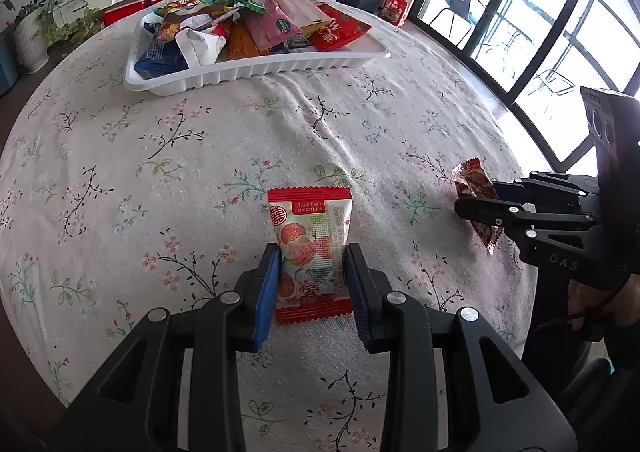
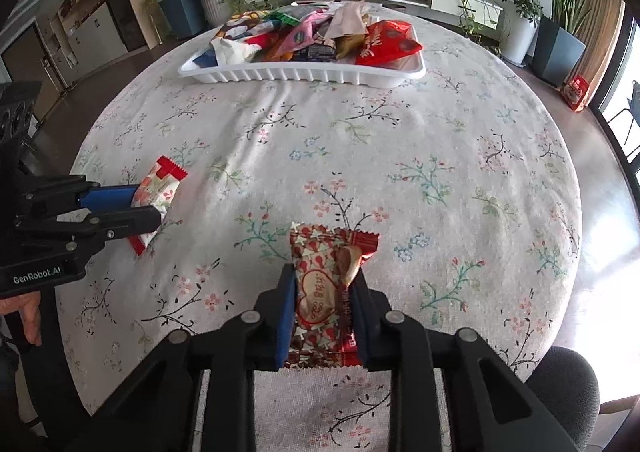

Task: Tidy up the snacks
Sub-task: 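Carry the candy packet and heart packet over the white tray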

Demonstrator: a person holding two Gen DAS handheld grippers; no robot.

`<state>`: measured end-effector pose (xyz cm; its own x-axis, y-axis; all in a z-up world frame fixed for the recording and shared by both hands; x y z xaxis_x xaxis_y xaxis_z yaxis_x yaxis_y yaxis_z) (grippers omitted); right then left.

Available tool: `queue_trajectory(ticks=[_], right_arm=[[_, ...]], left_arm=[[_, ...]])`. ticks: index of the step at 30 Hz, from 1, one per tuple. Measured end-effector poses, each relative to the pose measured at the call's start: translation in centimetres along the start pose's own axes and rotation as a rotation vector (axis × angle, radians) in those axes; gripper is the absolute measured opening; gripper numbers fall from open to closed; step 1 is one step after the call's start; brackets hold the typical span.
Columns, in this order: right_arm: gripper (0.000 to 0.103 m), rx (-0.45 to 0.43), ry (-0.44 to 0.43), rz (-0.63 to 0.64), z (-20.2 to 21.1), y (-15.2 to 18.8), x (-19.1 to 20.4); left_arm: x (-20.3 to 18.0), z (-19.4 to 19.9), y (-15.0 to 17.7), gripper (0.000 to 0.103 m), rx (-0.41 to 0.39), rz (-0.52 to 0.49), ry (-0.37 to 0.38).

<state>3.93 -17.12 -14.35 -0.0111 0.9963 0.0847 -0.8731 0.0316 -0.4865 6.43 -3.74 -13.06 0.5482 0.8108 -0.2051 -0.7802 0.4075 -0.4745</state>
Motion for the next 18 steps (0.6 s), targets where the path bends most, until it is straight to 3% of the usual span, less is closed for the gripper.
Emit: queue_trajectory(ticks=[8,18], right_arm=[[0.026,-0.062,-0.093,-0.073,2.1,-1.8,-0.8],[0.026,-0.12,-0.133,-0.108,3.3,-5.1,-2.1]], left_arm=[[0.3,0.6,-0.7,0.03,-0.024,0.018,-0.006],[2.0,2.2,-3.5,0.03,-0.078,0.052,-0.005]])
Point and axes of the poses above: each gripper's, at about its wrist camera, not at the fingertips, and z roughly against the way its jaws point, x to its left, y to its underside, the point moved 7 cm from there along -z, roughly the way its jaws point, and after that the axes turned 2 degrees about x, right-handed, at the moved point
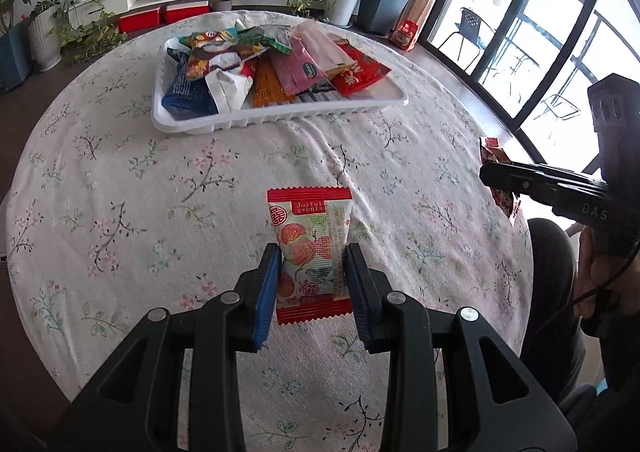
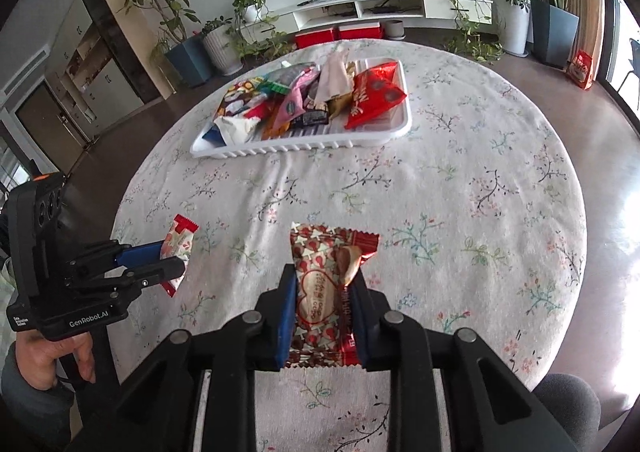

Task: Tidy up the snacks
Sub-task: 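Carry the candy packet and heart packet over the white tray, then lower both packets into the tray and open both grippers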

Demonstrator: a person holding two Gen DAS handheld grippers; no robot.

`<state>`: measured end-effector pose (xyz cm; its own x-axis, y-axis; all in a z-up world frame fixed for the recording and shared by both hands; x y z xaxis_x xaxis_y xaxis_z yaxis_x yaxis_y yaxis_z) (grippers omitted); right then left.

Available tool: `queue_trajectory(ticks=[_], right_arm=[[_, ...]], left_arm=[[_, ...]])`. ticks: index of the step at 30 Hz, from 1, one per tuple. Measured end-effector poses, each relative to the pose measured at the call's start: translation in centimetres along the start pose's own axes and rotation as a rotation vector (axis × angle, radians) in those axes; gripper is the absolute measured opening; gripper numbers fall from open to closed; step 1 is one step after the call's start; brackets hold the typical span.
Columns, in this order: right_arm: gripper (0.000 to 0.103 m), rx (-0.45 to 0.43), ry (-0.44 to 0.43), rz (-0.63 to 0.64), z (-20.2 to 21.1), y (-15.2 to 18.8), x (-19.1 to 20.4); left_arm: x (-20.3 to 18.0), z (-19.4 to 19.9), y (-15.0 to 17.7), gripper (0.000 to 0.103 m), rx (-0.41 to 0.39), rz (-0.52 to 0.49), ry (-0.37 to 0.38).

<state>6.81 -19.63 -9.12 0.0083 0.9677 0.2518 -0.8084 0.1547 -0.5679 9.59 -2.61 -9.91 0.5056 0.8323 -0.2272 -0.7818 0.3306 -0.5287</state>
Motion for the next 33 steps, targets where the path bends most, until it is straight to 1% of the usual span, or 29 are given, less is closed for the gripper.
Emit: queue_trajectory(ticks=[4,7,10,15,19,22,25,29,33], right_arm=[[0.026,-0.069,-0.011,-0.006,1.1,-3.9,-0.6],[0.026,-0.124,-0.016,-0.005,1.7,-7.4,-1.0],[0.026,-0.158,-0.033,-0.004,1.8,-10.6,-1.0],[0.026,-0.177,-0.079,-0.008,0.2,-15.8,-1.0],[0.027,-0.158,-0.117,-0.008,-2.0,-18.6,-0.5],[0.027,-0.124,-0.133,-0.009,-4.6,-20.2,-0.1],[0.027,-0.087,-0.148,-0.019,-7.1,-21.1,0.2],[0.027,-0.032,-0.133,-0.02,-10.8,-21.0,0.4],[0.027,-0.011,-0.118,-0.021,-12.6,-20.4,0.3]], left_arm=[[1.1,0.9,-3.5,0.03,-0.053,0.022,0.01],[2.0,1.6,-6.9,0.03,-0.098,0.031,0.001],[2.7,2.0,-10.6,0.03,-0.135,0.033,-0.002],[4.0,1.8,-17.0,0.03,-0.182,0.042,-0.004],[4.7,0.1,-21.2,0.03,-0.169,0.036,-0.022],[5.4,-2.0,-23.2,0.03,-0.147,0.04,-0.039],[5.7,-4.3,-24.2,0.03,-0.124,0.042,-0.052],[6.1,-7.0,-23.9,0.031,-0.103,0.054,-0.056],[6.6,-9.1,-23.2,0.031,-0.085,0.052,-0.078]])
Point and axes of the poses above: each gripper's, at about its wrist camera, not at the fingertips, and z roughly against the way its jaws point, x to its left, y to its underside, the point moved 7 cm from there along -z, roughly the way its jaws point, and after that the axes turned 2 degrees about x, right-handed, at the moved point
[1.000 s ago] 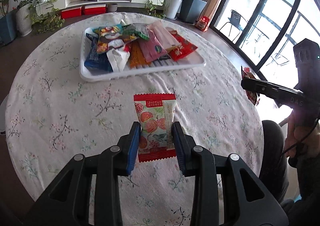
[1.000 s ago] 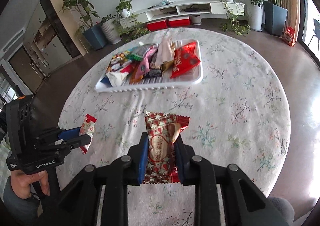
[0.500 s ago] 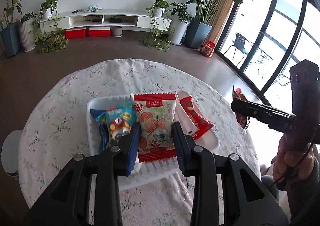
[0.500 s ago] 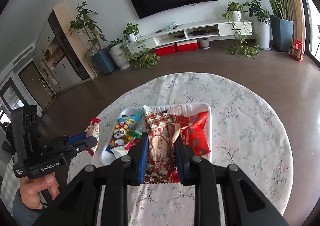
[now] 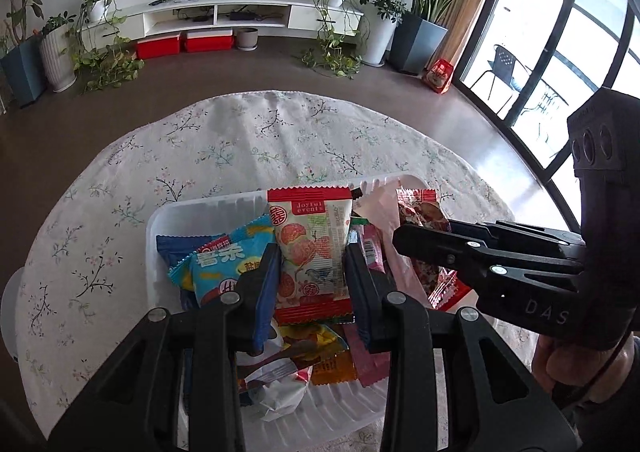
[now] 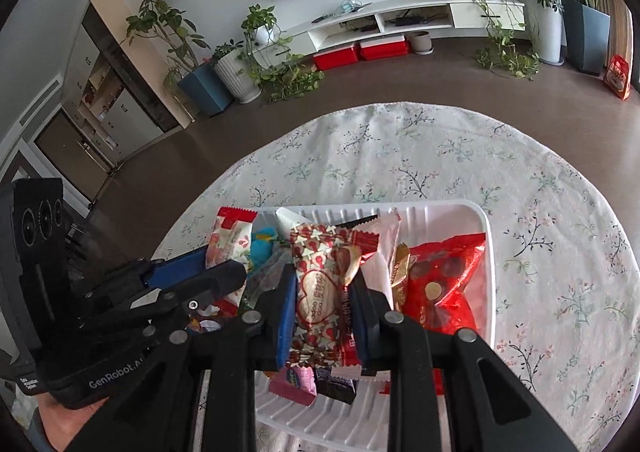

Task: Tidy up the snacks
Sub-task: 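Lower both packets into the tray and open both grippers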

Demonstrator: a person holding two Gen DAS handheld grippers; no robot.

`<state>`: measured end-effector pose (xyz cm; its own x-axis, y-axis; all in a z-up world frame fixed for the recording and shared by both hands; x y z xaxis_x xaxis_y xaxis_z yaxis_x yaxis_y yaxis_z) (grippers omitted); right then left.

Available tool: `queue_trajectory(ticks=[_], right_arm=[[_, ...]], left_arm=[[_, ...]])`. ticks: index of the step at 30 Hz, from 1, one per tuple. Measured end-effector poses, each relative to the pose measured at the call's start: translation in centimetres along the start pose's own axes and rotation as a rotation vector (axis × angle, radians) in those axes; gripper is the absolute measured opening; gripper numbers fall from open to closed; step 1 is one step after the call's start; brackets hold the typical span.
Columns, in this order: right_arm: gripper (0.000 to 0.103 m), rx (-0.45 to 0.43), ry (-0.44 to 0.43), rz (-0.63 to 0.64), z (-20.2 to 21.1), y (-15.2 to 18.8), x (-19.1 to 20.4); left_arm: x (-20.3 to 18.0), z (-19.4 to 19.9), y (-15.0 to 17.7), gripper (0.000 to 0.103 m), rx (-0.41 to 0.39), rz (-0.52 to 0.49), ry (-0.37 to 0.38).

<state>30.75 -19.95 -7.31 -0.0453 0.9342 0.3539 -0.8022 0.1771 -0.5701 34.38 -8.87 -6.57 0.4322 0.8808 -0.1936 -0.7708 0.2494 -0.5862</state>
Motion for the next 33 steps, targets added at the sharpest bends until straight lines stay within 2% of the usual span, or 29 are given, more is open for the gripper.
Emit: queue_trajectory(ticks=[7,13,18,20,25,31,33], right_arm=[[0.028,0.01,0.047,0.012,-1.4,0.3,-0.8],[0.029,0.008,0.061,0.032,-1.9,0.2,-0.9],[0.03,-0.003,0.071,0.045,-2.0,0.3,-1.1],[0.036,-0.007,0.088,0.039,-1.8,0.2,-1.4],[0.046,-0.013,0.098,0.021,-1.4,0.0,-2.1],[0.049,-0.021,0.098,0.012,-0.5,0.0,-2.4],[0.051,-0.033,0.1,0.008,0.1,-0.1,-2.5]], left_arm=[[-0.5,-2.1,0.7,0.031,0.011,-0.027,-0.02],[-0.5,-3.1,1.2,0.034,0.039,-0.012,0.002],[0.0,-3.4,1.0,0.045,0.032,0.004,-0.007],[0.1,-3.2,1.0,0.047,0.029,0.009,-0.01],[0.0,-3.1,0.8,0.055,0.018,0.006,-0.016],[-0.3,-2.0,0.8,0.072,-0.005,0.01,-0.028],[-0.4,-1.4,0.8,0.081,-0.015,0.009,-0.034]])
Point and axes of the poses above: each gripper's, at about its wrist camera, not at the fingertips, and z roughly against the way its jaws point, x to its left, y to its underside, the point moved 7 cm from there along -z, roughly the way its jaws point, and after that the axes turned 2 degrees about x, right-handed, at the moved point
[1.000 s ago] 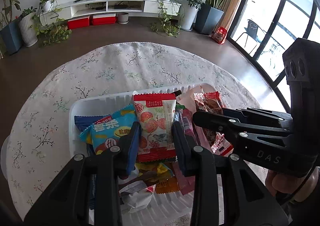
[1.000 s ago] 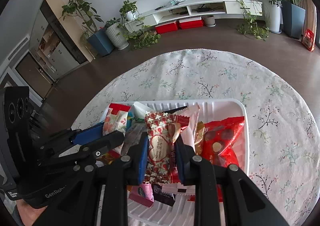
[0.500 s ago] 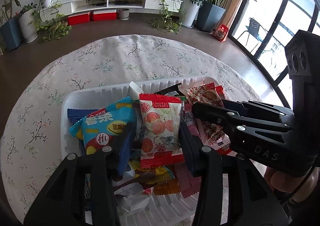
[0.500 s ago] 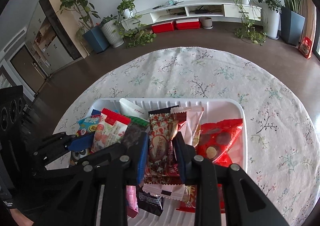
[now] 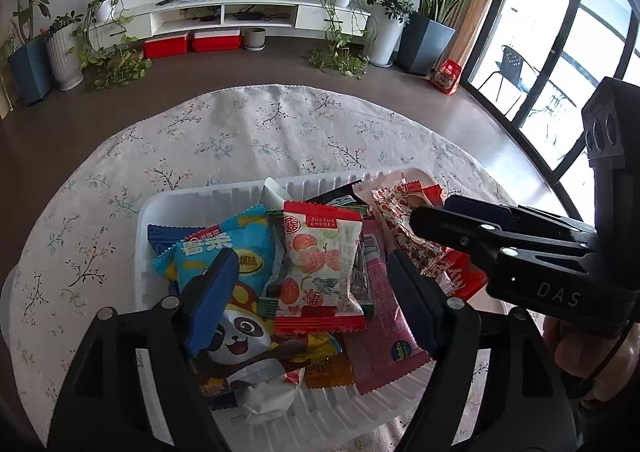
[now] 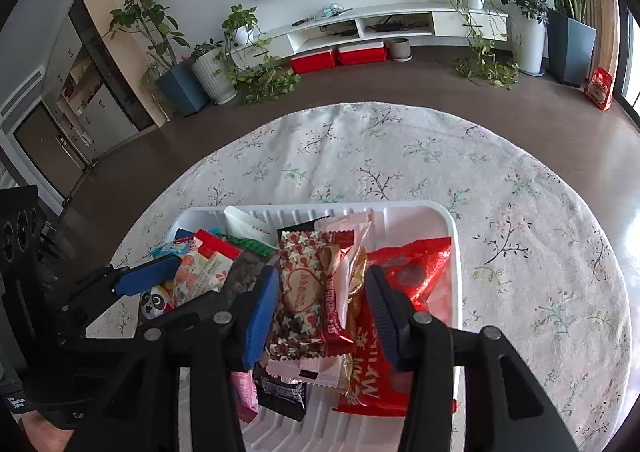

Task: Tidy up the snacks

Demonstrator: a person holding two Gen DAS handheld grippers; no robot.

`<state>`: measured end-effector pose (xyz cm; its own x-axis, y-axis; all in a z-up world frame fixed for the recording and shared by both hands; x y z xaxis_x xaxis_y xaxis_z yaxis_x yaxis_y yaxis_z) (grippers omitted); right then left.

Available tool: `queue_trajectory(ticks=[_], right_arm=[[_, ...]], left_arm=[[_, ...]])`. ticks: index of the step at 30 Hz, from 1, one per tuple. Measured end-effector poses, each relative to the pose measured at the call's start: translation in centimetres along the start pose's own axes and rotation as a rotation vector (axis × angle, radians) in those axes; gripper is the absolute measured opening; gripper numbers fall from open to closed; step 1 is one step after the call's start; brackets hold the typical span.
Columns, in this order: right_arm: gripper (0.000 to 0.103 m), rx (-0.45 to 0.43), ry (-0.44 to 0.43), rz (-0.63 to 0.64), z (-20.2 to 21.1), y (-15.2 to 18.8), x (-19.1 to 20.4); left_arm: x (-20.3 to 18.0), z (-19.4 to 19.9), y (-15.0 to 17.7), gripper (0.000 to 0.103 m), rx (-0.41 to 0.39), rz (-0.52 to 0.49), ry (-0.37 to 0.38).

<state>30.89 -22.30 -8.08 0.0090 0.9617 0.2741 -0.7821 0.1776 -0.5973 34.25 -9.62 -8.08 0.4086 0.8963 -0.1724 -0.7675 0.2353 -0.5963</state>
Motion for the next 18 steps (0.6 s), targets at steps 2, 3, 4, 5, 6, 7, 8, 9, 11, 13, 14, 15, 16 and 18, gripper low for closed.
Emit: queue_trajectory(ticks=[2,3,4,5,6,7,8,9,11,13,14,15,16,18], right_arm=[[0.065,-0.022,-0.01,-0.008,1.0,-0.2,-0.1],[0.069,-0.045,-0.012,-0.008,1.9,-0.3,0.0],[0.075,-0.066,-0.007,-0.004,2.6,-0.4,0.0],[0.081,-0.092,-0.006,0.003,3.6,-0.6,0.2],[0.084,-0.112,-0.011,0.006,4.5,-0.6,0.3],[0.091,-0.131,-0.017,0.007,5.3,-0.7,0.5],[0.096,-0.15,-0.022,0.01,6.2,-0.7,0.7],[0.098,-0.174,-0.025,0.015,7.2,-0.7,1.0],[0.103,-0.224,-0.025,0.028,9.4,-0.5,1.5],[0.103,-0.256,-0.014,0.048,11.3,-0.1,1.9],[0.103,-0.272,0.012,0.06,12.1,0.1,2.1],[0.103,-0.301,0.048,0.073,13.2,0.4,2.3],[0.103,-0.345,0.082,0.087,14.6,0.8,2.6],[0.103,-0.44,0.13,0.095,17.3,1.6,2.9]], left_arm=[[0.0,0.8,-0.1,0.087,-0.013,-0.004,-0.015],[0.0,1.3,-0.2,0.091,-0.021,-0.006,-0.018],[-0.1,2.0,-0.2,0.093,-0.035,-0.006,-0.026],[-0.2,2.6,-0.3,0.098,-0.048,-0.007,-0.033],[-0.4,3.4,-0.3,0.103,-0.063,-0.007,-0.044],[-0.6,4.3,-0.2,0.103,-0.084,-0.007,-0.05],[-0.8,5.2,-0.1,0.103,-0.103,-0.007,-0.051],[-1.1,6.1,0.1,0.103,-0.122,-0.013,-0.055],[-1.9,8.0,0.7,0.103,-0.161,-0.042,-0.074],[-2.9,10.1,1.5,0.103,-0.204,-0.068,-0.088],[-3.3,11.1,1.9,0.103,-0.224,-0.069,-0.098],[-3.6,12.2,2.6,0.103,-0.242,-0.065,-0.12],[-3.8,13.2,3.1,0.103,-0.256,-0.053,-0.152],[-4.1,15.4,4.2,0.103,-0.287,-0.01,-0.216]])
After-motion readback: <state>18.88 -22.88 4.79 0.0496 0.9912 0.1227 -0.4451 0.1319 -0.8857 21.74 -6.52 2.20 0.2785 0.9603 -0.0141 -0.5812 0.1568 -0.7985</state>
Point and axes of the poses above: each gripper's, at about its wrist camera, not at the fingertips, and z roughly against the way its jaws point, x to its left, y to its underside, the point moved 7 cm from there along -z, roughly the way its jaws point, and after that the axes turned 2 degrees about x, right-handed, at the moved point
